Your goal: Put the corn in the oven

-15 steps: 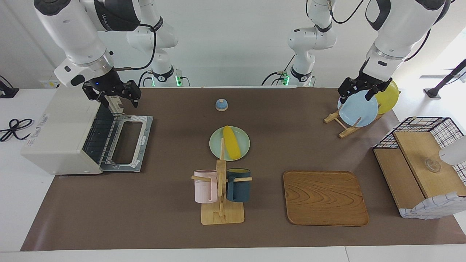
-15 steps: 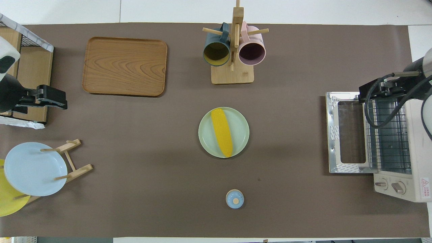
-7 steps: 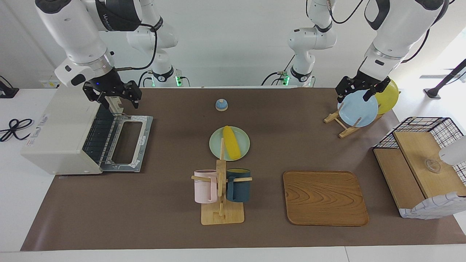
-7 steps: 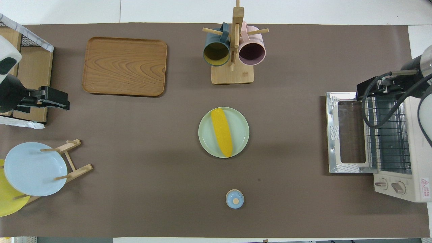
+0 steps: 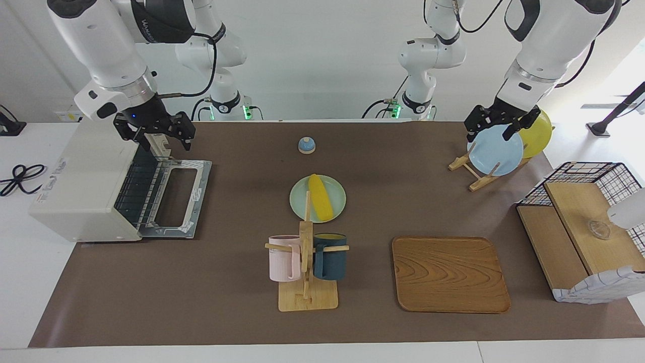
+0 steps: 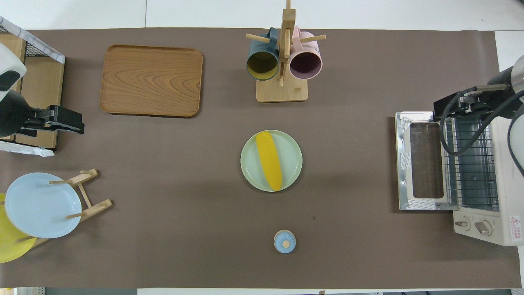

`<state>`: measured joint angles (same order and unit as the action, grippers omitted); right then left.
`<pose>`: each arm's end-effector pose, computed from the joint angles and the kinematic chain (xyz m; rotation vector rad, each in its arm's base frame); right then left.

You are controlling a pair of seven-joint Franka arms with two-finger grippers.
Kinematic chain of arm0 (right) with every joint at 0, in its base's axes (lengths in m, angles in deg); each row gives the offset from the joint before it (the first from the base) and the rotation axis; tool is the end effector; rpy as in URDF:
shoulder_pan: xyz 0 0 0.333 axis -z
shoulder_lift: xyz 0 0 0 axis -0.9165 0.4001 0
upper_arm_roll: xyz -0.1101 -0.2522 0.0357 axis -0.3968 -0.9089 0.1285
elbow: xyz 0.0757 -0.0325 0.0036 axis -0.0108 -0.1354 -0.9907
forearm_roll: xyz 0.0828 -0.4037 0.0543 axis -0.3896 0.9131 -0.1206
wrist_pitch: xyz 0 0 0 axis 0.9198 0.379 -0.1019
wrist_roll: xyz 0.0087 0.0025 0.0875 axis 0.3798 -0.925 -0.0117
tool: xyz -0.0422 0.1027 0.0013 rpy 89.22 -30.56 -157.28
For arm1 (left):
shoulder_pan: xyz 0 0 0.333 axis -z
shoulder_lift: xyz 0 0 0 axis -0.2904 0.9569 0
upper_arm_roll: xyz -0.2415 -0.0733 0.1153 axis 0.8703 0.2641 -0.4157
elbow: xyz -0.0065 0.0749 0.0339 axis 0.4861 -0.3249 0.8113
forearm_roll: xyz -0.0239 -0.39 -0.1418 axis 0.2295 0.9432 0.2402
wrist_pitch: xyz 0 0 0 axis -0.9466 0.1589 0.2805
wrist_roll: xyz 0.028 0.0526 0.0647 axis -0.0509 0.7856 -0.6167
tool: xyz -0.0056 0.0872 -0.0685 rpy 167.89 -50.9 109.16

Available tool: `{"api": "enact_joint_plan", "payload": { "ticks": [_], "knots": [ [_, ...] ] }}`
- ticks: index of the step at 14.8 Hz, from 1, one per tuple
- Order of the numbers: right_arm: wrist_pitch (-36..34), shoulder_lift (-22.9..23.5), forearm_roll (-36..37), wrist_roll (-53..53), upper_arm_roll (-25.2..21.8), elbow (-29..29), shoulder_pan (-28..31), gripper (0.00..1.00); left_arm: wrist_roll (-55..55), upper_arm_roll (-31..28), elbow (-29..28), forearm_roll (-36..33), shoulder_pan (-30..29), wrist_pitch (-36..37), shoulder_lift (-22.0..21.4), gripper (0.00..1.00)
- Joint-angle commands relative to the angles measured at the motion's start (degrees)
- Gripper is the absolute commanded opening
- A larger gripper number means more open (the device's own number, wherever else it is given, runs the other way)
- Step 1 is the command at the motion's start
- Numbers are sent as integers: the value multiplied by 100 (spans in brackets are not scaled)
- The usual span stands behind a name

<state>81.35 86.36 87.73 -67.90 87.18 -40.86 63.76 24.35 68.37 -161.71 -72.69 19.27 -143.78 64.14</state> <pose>0.5928 0.0246 0.5665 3.1392 -0.0065 -0.0526 0.5643 -0.0778 0.5754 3.1324 -0.0391 -0.0438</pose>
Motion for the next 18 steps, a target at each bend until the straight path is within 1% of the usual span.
{"api": "enact_joint_plan", "payload": {
  "ticks": [1,3,4,5,6,7,8,9,11,14,18],
  "knots": [
    [765,-381,-124,-441,98,-867,-129,100,102,82,29,87,-133,37,-29,100],
    [1940,-794,-124,-600,98,-2122,-384,100,50,73,29,78,-133,72,-29,100],
    [2321,-909,-124,-705,98,-2572,-463,100,49,73,12,78,-133,107,-46,100],
    [2446,-971,-124,-732,98,-2881,-482,100,49,73,3,78,-133,116,-46,100],
    [2482,-946,-133,-724,98,-3050,-464,97,49,73,3,78,-133,116,-46,100],
    [2491,-911,-133,-732,90,-3286,-421,58,49,73,3,78,-133,125,-55,100],
    [2570,-919,-141,-758,98,-3611,-420,23,41,73,3,78,-133,125,-46,100],
    [2858,-937,-141,-846,90,-3936,-429,0,41,73,12,78,-133,125,-55,100],
    [3342,-937,-141,-996,90,-4499,-420,0,41,64,3,87,-142,125,-55,100],
    [3948,-849,-150,-996,98,-5106,-411,0,41,64,3,78,-142,125,-55,100],
    [4064,-875,-150,-917,90,-5309,-307,0,41,64,3,78,-142,125,-55,100]
  ]
}}
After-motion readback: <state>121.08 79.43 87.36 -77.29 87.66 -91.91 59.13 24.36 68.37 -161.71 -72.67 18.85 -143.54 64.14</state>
